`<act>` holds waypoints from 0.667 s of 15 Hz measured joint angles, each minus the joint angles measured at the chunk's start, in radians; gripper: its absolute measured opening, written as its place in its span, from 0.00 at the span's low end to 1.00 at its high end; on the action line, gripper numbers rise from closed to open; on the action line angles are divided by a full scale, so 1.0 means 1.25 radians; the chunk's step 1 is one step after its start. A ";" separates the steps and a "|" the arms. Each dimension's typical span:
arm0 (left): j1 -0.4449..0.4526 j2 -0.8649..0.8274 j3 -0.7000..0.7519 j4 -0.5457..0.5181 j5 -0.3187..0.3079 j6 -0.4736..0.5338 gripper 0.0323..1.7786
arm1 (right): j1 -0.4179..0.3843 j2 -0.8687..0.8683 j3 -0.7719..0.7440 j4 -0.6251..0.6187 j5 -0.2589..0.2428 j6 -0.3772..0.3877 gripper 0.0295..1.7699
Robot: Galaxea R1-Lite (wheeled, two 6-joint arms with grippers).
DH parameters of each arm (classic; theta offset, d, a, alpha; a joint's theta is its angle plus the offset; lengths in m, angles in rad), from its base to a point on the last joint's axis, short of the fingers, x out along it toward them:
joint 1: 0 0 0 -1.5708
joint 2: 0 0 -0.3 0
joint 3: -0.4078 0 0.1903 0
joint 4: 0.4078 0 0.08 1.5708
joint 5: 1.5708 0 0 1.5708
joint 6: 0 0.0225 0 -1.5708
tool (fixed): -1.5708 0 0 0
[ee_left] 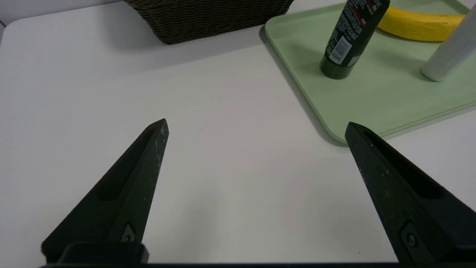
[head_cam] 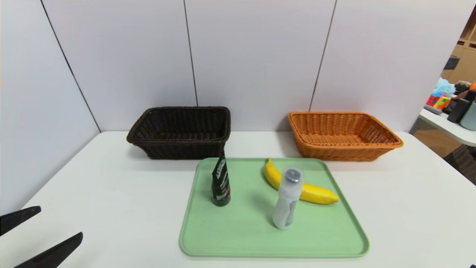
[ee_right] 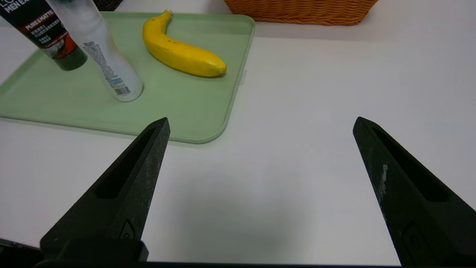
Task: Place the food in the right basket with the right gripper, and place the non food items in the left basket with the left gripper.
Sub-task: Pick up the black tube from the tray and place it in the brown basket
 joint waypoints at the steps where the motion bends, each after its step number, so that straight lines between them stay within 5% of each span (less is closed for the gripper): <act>1: 0.000 0.041 -0.020 -0.013 -0.019 0.001 0.95 | 0.001 0.034 -0.005 -0.021 0.000 0.000 0.96; 4: -0.018 0.139 -0.056 -0.062 -0.055 0.004 0.95 | 0.003 0.136 -0.019 -0.100 0.015 0.001 0.96; 10: -0.156 0.274 -0.101 -0.098 -0.061 0.005 0.95 | 0.003 0.228 -0.047 -0.131 0.158 -0.002 0.96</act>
